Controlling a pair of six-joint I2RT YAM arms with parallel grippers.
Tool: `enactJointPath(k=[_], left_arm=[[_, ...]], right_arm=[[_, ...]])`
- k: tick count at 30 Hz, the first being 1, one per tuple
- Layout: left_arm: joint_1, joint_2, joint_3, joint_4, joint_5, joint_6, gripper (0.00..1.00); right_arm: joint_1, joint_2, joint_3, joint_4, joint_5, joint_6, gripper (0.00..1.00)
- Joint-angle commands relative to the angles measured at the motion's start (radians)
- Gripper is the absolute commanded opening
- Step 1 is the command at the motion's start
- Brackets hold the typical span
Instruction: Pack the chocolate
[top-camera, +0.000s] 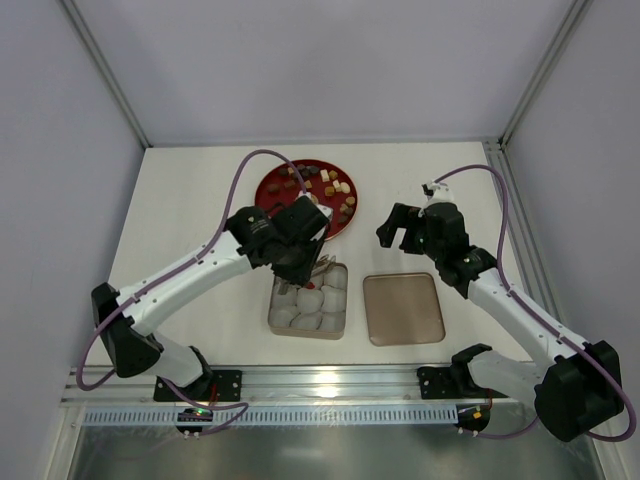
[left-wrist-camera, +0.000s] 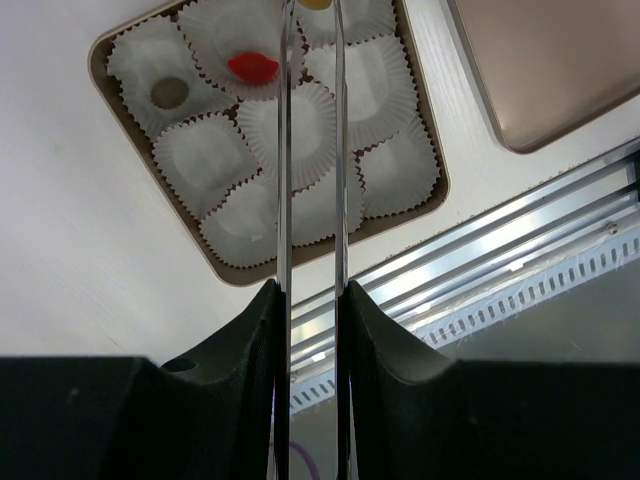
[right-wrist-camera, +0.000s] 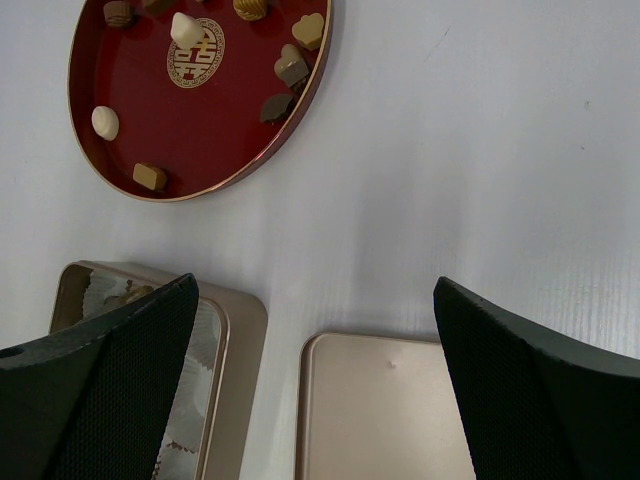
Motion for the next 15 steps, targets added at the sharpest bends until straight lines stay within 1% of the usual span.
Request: enactJointPath(k=[1,15], left_arm=[[-0.021,-0.032,-0.017,0.037,-0.008,-0.032,0.28],[-0.046,0.006,-0.04,0.079,0.006,-0.037,0.3]], right_arm=[[-0.002,-0.016,0.03,0.025,0.018,0.006,1.0],[-0.002,-0.025,0.032,0.016,0.023,0.003,1.0]])
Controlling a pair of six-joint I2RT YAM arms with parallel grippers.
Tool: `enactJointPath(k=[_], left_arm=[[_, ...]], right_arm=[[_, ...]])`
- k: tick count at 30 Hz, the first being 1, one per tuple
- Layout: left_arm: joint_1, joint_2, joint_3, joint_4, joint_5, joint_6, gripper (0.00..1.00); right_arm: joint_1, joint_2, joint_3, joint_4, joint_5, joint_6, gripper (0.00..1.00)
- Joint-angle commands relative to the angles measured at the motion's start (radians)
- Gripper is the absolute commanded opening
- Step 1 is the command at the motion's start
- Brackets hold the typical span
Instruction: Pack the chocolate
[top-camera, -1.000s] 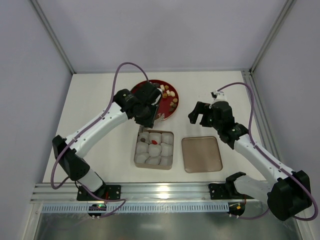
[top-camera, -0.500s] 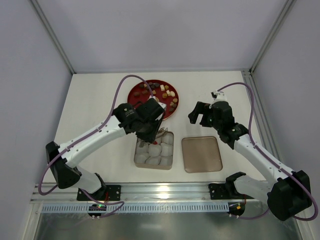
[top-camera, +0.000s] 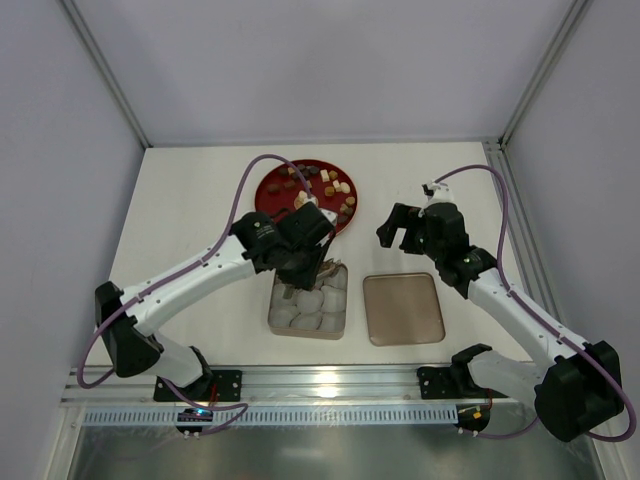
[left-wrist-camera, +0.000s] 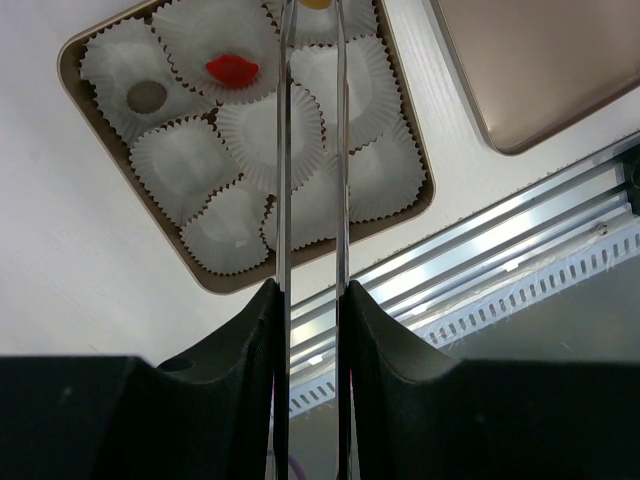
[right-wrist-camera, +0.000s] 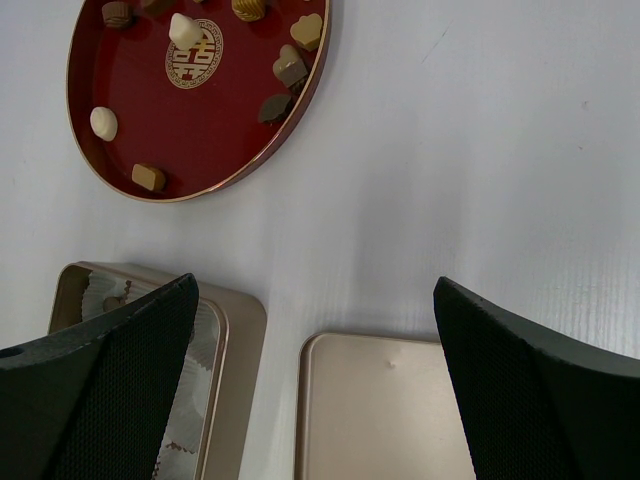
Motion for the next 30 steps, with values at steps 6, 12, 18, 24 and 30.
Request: enactJointPath(k=[6,12,18,24,30], left_arm=[[-0.008,0.01,-0.008,0.047,0.01,-0.009,0.32],[-0.008,0.014,-0.017,0.055,0.01,-0.01,0.32],[-0.008,0.01,-0.023,0.058,0.004,-0.009,0.36],[-0.008,0.006,-0.017,0.055,0.004,-0.009,0.36],[-0.008,-0.001,0.009,0.031,-0.004,-0.006,0.36]], right_arm=[[-0.002,-0.023,0.026,0.021,0.016,0.005,1.0],[-0.002,-0.019,0.021,0.026,0.012,0.006,1.0],[-0.002,-0.021,0.015,0.031,0.013,0.011,1.0],[-0.002,-0.018,0.013,0.032,0.009,0.011,1.0],[-0.002,-0.016,0.013,0.038,0.004,0.014,1.0]])
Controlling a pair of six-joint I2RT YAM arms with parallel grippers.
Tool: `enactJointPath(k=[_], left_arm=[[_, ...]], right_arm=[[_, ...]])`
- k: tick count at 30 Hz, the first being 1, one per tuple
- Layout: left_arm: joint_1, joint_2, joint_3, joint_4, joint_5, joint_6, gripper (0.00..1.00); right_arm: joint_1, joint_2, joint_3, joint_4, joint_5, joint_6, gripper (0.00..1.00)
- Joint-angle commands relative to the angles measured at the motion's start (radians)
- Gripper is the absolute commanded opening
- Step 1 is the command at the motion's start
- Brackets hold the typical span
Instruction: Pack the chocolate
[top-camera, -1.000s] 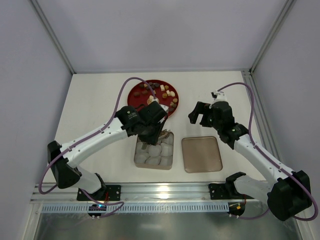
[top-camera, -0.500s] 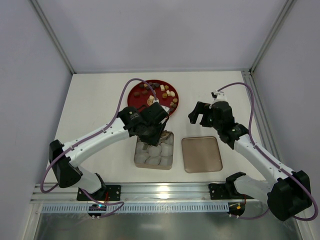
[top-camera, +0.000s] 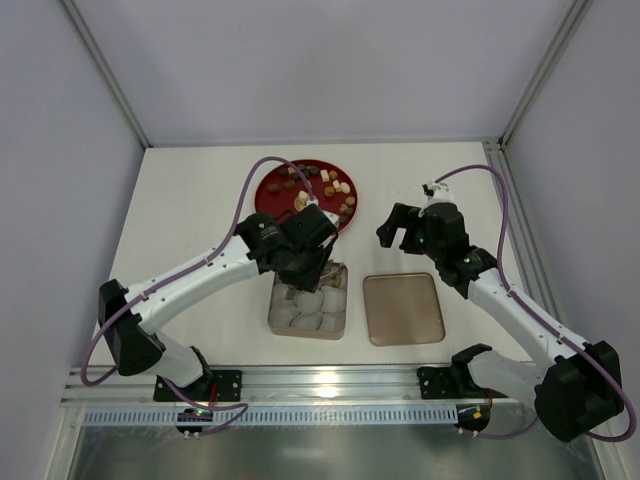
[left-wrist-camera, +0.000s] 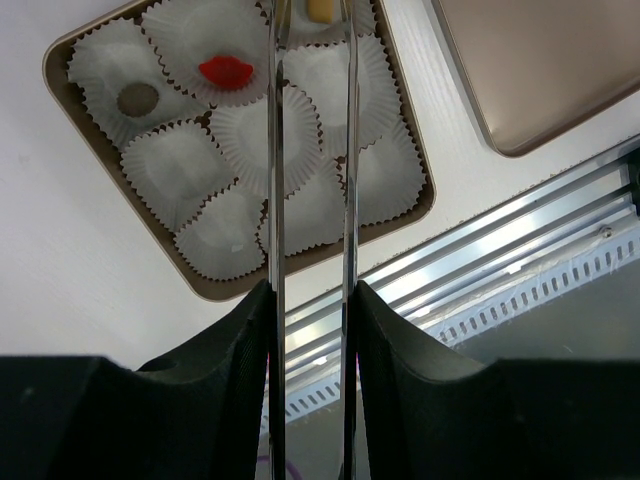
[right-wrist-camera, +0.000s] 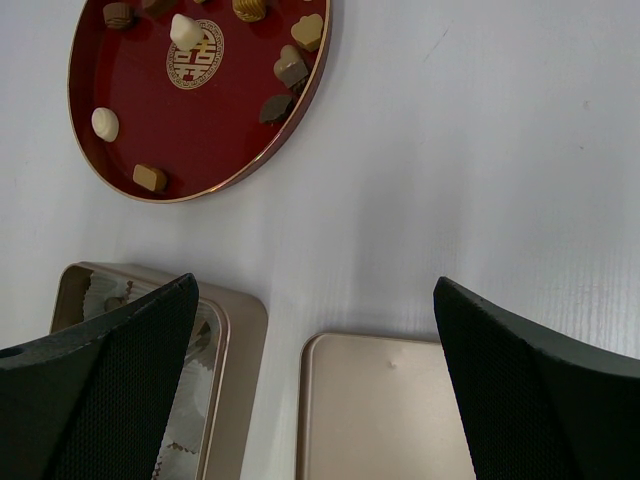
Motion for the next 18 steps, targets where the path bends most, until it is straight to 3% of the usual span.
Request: enactJointPath(k=[1,13,18], left_arm=[[-0.005,-0.016,0.042,-0.002,-0.009,-0.004,0.36],[-0.004,-0.03,0.147,-0.069,-0.052,0.011,0.37],[0.047,0.004,0.212,-0.085,-0.069,0.044,0.37]], right_arm=[[-0.002,-0.015,0.014,0.038,0.004,0.011,1.0],[-0.002,-0.003,0.017,0.048,-0.003,0.008,1.0],[-0.002,0.004,0.023,0.047,-0.005,0.0,1.0]])
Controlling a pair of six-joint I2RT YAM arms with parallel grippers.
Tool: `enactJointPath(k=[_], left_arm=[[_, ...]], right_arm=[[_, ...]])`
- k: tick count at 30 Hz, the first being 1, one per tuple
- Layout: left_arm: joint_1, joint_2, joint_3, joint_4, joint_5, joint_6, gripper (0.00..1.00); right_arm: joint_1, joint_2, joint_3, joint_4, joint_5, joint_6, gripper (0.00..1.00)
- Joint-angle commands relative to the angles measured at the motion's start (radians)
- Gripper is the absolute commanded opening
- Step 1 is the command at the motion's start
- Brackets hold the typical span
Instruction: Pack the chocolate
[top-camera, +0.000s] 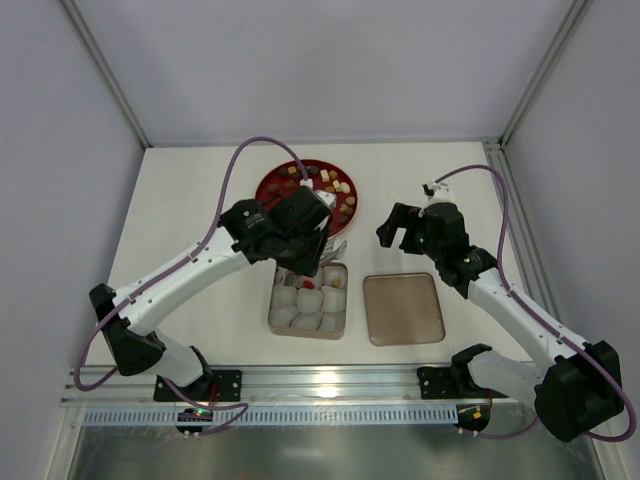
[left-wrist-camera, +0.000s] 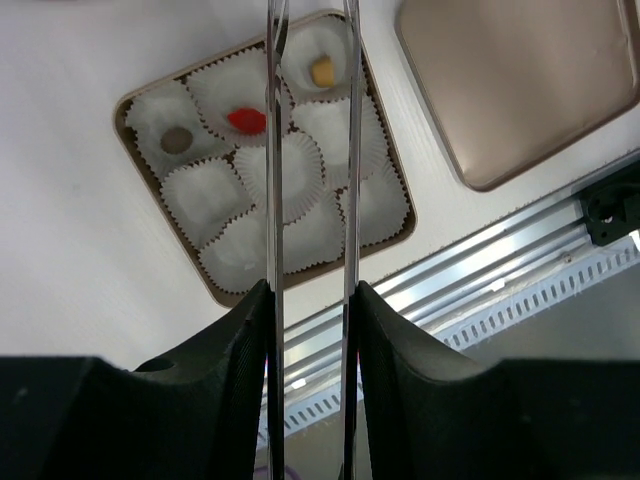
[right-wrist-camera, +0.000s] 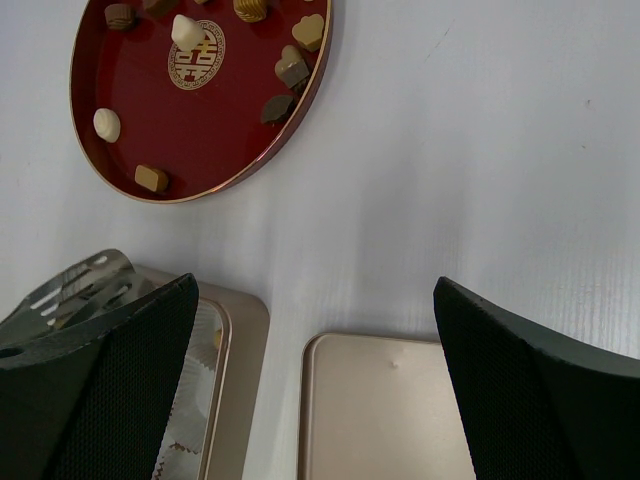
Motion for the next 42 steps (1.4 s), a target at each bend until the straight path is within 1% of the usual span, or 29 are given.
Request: enactJointPath(k=[1,3,4,10,16,23,28,42], left_arm=[[0.058,0.009,0.07,-0.015,-0.03,0.041,0.38],[0.093,0.034,0.104,-0.015,-0.027,0.07,0.38],[0.13,0.044,0.116,-0.02,-0.027,0.077,0.38],[0.235,0.15,0.203,-0.035,-0.044,0.139,0.38],[0.295,0.239,0.237,-0.044,-0.065,0.171,0.39],[0.308,0.299,0.227,-0.04,-0.104,0.188,0.39],[0.319,0.311,0.196,-0.028,-0.108,0.197,0.39],[0.331,0.308,0.144,-0.017,-0.058,0.219,0.4]], right_arm=[[-0.002,0.003,0.024,0.046,-0.003,-0.008,1.0],[-0.002,0.005,0.031,0.04,-0.006,-0.014,1.0],[-0.002,0.006,0.031,0.04,-0.008,-0.013,1.0],[-0.002,0.012,0.037,0.037,-0.013,-0.022,1.0],[-0.002,0.025,0.04,0.046,-0.033,-0.02,1.0],[-0.002,0.034,0.04,0.052,-0.034,-0.026,1.0],[-0.002,0.037,0.044,0.051,-0.036,-0.026,1.0],[-0.002,0.029,0.051,0.043,-0.036,-0.028,1.0]])
